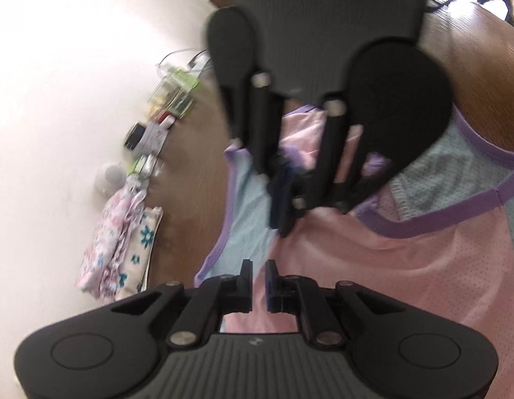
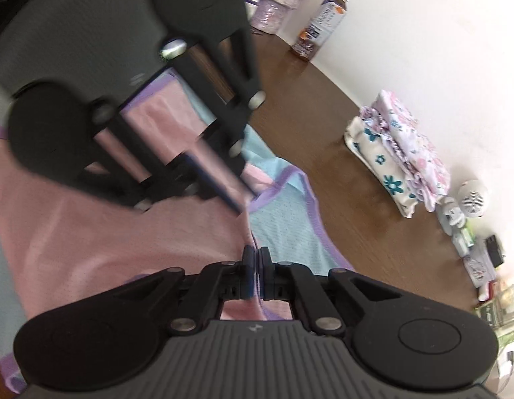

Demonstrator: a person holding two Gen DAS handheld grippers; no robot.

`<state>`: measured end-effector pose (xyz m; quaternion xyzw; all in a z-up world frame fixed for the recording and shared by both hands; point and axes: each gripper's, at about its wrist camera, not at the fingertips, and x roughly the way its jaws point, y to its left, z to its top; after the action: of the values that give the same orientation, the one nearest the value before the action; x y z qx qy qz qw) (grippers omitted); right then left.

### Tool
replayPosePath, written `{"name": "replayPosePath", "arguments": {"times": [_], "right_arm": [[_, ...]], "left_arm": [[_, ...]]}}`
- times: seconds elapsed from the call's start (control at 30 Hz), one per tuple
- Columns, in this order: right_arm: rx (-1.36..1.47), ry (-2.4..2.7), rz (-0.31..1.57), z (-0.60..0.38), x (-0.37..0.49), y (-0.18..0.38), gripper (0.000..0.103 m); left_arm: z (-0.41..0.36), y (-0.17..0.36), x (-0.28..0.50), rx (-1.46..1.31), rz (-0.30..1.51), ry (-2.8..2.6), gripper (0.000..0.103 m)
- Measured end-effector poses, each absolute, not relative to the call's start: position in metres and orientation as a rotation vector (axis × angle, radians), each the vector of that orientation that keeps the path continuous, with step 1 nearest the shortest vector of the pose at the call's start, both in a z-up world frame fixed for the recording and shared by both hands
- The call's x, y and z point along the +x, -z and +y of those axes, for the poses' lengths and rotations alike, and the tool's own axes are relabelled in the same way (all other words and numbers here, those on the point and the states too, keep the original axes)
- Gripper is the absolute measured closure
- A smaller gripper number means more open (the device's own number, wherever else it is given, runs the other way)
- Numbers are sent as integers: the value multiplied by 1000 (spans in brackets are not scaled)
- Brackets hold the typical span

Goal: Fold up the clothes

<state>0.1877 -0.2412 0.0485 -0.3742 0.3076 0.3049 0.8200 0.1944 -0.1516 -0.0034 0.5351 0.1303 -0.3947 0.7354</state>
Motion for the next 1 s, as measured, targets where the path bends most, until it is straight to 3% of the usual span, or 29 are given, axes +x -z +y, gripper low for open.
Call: {"name": "replayPosePath", "arguments": {"times": [0.23, 0.33, 1.0], "right_arm": [[-798, -688, 667, -237, 181, -48, 99], [-727, -668, 687, -244, 189, -55, 98], [-389, -682, 829, -256, 227, -56, 96]], "left_arm": [[-152, 0, 212, 1097, 358, 871, 90], [-154, 10, 208, 1148, 370, 913, 103], [-148, 24, 193, 1216, 299, 909, 103]]}}
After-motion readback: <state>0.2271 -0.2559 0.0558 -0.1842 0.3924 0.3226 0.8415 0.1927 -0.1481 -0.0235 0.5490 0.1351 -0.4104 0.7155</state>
